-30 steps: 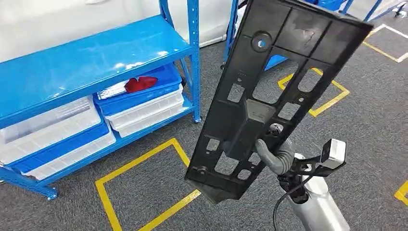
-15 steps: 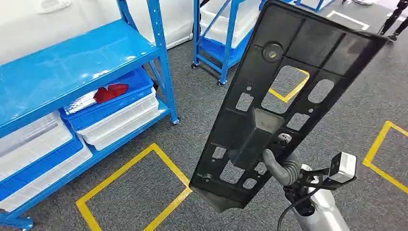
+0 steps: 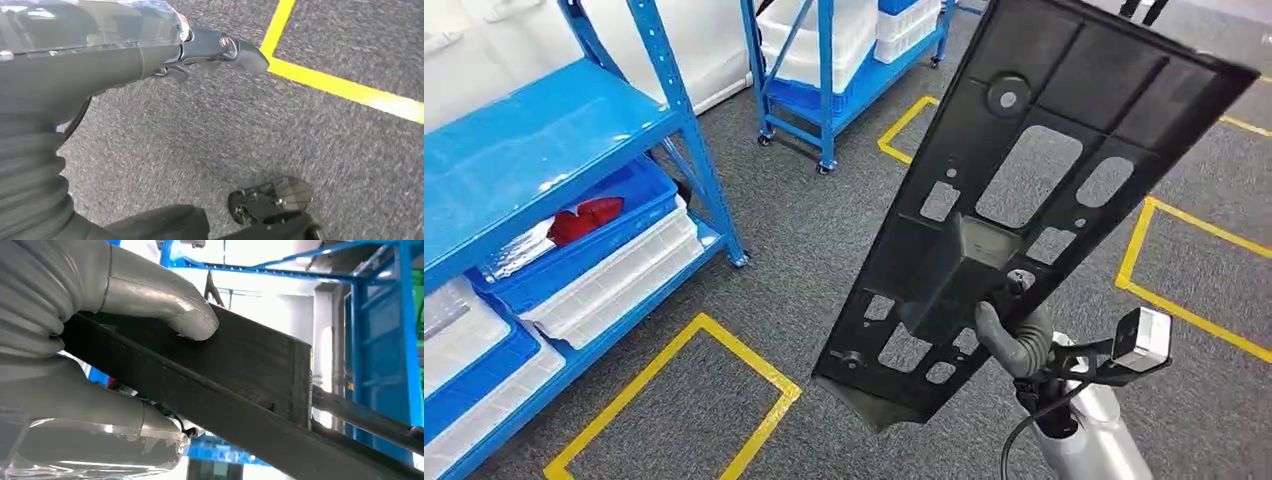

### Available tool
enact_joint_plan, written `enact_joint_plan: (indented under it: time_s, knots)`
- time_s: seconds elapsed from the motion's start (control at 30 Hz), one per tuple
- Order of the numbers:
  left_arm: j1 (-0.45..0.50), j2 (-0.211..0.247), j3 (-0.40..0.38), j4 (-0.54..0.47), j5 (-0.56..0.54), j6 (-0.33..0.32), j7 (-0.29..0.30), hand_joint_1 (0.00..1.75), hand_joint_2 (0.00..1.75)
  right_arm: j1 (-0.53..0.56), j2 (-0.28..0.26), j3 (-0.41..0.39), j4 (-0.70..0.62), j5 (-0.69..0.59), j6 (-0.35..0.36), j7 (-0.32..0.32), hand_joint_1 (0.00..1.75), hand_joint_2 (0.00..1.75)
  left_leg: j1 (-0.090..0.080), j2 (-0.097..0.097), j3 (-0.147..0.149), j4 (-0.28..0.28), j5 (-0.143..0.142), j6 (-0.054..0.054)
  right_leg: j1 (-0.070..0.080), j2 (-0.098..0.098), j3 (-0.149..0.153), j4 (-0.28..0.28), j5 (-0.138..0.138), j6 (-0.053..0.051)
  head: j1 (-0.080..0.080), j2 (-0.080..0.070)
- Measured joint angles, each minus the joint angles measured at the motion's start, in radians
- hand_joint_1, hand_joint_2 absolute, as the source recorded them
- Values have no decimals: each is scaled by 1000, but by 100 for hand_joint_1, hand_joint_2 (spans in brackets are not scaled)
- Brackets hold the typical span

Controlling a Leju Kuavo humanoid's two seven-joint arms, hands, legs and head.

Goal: Take the parts from the cabinet and place them on the table.

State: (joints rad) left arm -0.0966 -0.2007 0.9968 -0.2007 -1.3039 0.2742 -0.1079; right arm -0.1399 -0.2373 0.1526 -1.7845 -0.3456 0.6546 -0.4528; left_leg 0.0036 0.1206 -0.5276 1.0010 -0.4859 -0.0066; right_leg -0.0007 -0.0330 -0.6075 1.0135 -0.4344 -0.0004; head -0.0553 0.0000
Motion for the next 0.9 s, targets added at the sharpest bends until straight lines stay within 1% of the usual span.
enact_joint_plan:
  time_s: [0.03,0.07,0.1,0.13,0.17,0.2,0.23,0.27,0.3,0.33,0.37,0.4,0.43,0.47,0.5,0.53,0.57,0.6,0.63,0.67,0.7,0.73,0.77,0.8,0.83,0.87,0.9]
  knots:
    - [-1,0,0,0,0,0,0,0,175,0,0,-1,0,-1,3,0,175,175,4,-9,0,5,-9,-6,-15,12,10,-12,8,-9,0,0]
    - [-1,0,0,0,2,0,0,0,175,-4,0,-1,0,-4,6,-2,175,175,6,-55,-7,30,-28,-9,-13,19,12,-18,10,-13,0,0]
    - [-1,0,0,0,4,0,0,0,175,-12,-1,0,1,-5,9,0,175,175,9,-91,-42,107,-73,-9,-13,30,11,-17,11,-19,0,0]
    - [2,0,0,0,6,0,0,0,175,-16,-2,0,3,-6,9,2,175,175,9,-104,-78,183,-109,-10,-12,39,11,-17,10,-21,0,0]
    - [4,0,0,0,9,0,0,0,175,-20,-2,2,6,-7,9,5,175,175,9,-111,-119,265,-140,-12,-11,52,11,-17,9,-23,0,0]
    - [2,0,1,0,15,0,-3,0,175,-21,-2,4,9,-7,9,6,175,175,8,-112,-147,317,-147,-13,-10,66,11,-16,9,-23,0,0]
    - [-1,0,1,0,14,0,-3,0,175,-23,-2,6,12,-8,9,7,175,175,9,-112,-148,312,-127,-13,-10,78,12,-15,9,-23,0,0]
    - [-2,0,0,0,14,0,-3,0,175,-25,-2,8,15,-9,9,7,175,175,9,-113,-128,260,-85,-12,-10,93,13,-12,8,-21,0,0]
    - [-1,0,1,0,14,0,-3,0,175,-29,-2,9,17,-10,9,7,175,175,11,-118,-93,180,-37,-11,-11,107,14,-9,6,-18,0,0]
    - [1,0,1,0,15,0,-3,0,175,-32,-2,10,18,-11,9,7,175,175,14,-136,-55,91,10,-8,-12,120,15,-3,3,-14,0,0]
    - [4,1,1,0,15,0,-3,0,175,-35,-2,11,19,-14,9,7,175,175,18,-188,-34,38,18,-4,-14,130,10,2,0,-9,0,0]
    - [5,0,1,0,16,0,-3,0,175,-43,-2,13,22,-14,9,9,175,175,19,-194,-25,12,9,-4,-7,144,0,13,-1,-3,0,0]
    - [4,0,1,0,16,0,-3,0,175,-46,-2,13,24,-14,9,10,175,175,16,-188,-29,21,9,-1,-13,151,-5,10,4,6,0,0]
    - [4,0,1,0,16,0,-4,0,175,-46,-2,13,27,-14,9,10,175,175,10,-178,-29,22,8,6,-17,161,-7,5,6,14,-1,0]
    - [3,0,1,0,17,0,-5,0,175,-46,-2,14,30,-14,9,12,175,175,9,-169,-27,20,12,12,-19,172,-8,1,9,23,0,0]
    - [3,-2,2,0,17,0,-6,0,175,-46,2,16,32,-14,9,13,175,175,18,-154,-23,5,19,23,-19,171,-9,4,8,27,0,0]
    - [2,-2,2,0,17,0,-8,0,175,-48,7,16,33,-15,10,13,175,175,16,-143,-18,0,22,28,-13,113,-16,22,-5,29,0,0]
    - [2,-2,2,0,18,0,-10,0,175,-55,9,18,35,-15,10,14,175,175,15,-131,-18,-1,21,34,-12,70,-43,78,-38,34,0,0]
    - [5,-2,2,0,18,0,-10,0,175,-60,12,21,38,-15,11,14,175,175,12,-118,-18,-1,21,34,-13,51,-84,158,-76,38,0,0]
    - [8,-2,2,0,19,0,-10,0,175,-59,16,23,41,-15,11,14,175,175,9,-104,-18,-1,19,37,-14,43,-126,239,-107,41,0,0]
    - [10,-1,2,0,21,1,-10,0,175,-59,16,24,45,-15,11,16,175,175,7,-90,-19,0,17,37,-15,40,-158,297,-121,42,0,0]
    - [10,-1,2,0,23,1,-10,0,175,-59,16,26,49,-15,11,16,175,175,5,-79,-18,0,15,38,-15,38,-165,306,-113,42,0,0]
    - [9,-1,2,0,24,1,-11,0,175,-60,16,26,52,-15,11,17,175,175,4,-67,-16,1,13,37,-14,37,-145,265,-81,40,0,0]
    - [8,-2,2,0,24,1,-11,0,175,-61,16,27,54,-15,11,17,175,175,3,-56,-13,1,10,35,-13,32,-106,191,-41,36,0,0]
    - [8,-2,2,0,24,1,-12,0,175,-63,16,27,55,-15,10,17,175,175,2,-47,-8,1,6,34,-10,17,-55,98,0,30,0,0]
    - [8,-3,2,0,24,1,-12,0,175,-68,16,27,55,-15,10,17,175,175,0,-37,-3,1,3,30,-3,-24,-10,9,12,19,0,0]
    - [7,-3,2,0,25,1,-12,0,175,-73,17,27,56,-16,10,17,175,175,-8,-31,-3,2,-1,24,8,-35,-7,5,6,7,0,0]
